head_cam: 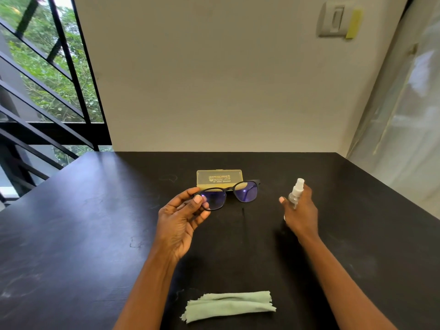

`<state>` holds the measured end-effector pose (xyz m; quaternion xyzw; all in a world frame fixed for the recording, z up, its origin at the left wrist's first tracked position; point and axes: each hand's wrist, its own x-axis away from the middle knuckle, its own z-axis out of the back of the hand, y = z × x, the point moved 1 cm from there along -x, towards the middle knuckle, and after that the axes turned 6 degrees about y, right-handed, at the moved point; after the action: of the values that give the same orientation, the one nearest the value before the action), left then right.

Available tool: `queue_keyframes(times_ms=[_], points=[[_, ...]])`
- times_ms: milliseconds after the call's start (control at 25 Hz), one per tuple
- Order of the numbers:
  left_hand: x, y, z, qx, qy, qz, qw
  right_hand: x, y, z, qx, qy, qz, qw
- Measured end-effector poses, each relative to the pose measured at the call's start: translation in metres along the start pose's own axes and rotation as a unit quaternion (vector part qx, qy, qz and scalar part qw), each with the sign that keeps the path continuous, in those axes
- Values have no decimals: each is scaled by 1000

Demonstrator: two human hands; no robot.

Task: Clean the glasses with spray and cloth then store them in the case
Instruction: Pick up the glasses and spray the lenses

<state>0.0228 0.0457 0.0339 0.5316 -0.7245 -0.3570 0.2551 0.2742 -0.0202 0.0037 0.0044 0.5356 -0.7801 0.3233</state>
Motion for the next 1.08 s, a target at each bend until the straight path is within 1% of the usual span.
queue_keyframes(times_ms=[80,160,280,360,440,560,720,800,920,1080], points=[[0,0,0,-7,-2,-1,1000,8,-3,0,7,22,25,999],[0,-1,-1,-15,-6,-3,1000,19,-13,1,-59,29,83,994],[-1,-1,-2,-27,-6,-7,1000,38,-35,3,-165,22,174,971],[0,-1,-3,-24,-4,-9,1000,53,-51,3,-216,7,201,955],[0,-1,-4,-21,-6,-8,1000,69,-63,2,-232,-10,213,949],[-1,-2,-7,-17,-8,-10,1000,89,-73,-6,-193,-42,240,951],[-1,-1,-10,-22,-12,-13,1000,107,-77,-20,-70,-99,263,957],[-1,-1,-10,-27,-13,-15,999,111,-79,-25,-34,-115,257,959],[-1,0,-11,-24,-13,-20,999,112,-80,-29,-13,-109,246,963],[0,1,-12,-15,-12,-23,1000,109,-80,-32,-13,-95,246,964]])
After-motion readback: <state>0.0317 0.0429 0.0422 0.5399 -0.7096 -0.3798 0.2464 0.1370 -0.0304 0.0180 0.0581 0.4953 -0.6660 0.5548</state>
